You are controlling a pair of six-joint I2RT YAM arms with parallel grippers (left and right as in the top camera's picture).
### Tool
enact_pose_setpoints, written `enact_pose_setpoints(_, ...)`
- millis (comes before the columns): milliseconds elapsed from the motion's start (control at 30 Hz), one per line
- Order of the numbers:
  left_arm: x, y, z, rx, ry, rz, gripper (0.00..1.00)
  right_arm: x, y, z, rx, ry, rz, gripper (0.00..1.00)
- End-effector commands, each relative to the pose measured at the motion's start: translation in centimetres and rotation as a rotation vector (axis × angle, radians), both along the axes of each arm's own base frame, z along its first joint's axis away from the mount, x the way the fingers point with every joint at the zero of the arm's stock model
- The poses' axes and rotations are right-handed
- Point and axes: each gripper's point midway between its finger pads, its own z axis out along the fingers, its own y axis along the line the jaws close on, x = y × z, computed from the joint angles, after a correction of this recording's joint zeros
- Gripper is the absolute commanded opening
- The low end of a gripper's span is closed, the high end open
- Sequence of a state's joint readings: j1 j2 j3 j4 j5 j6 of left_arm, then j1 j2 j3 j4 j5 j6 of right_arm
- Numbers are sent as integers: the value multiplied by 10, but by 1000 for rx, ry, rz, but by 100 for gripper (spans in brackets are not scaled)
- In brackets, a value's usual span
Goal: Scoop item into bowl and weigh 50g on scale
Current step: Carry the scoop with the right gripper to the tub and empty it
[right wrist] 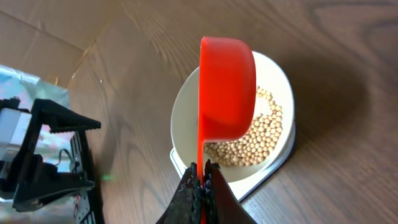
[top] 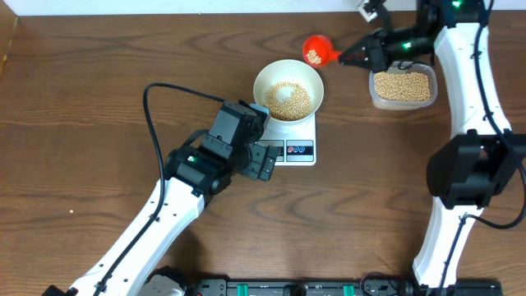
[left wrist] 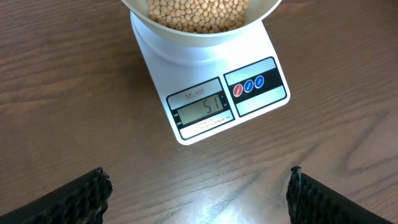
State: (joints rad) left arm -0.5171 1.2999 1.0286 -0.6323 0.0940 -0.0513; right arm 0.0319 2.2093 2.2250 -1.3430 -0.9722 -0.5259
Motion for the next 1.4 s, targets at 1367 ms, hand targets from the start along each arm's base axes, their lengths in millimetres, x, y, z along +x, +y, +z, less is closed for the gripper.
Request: enact_pose_setpoints(1367,1,4,2,11,-12,10,92,-12,-212,-36,-1061,143,-604,2)
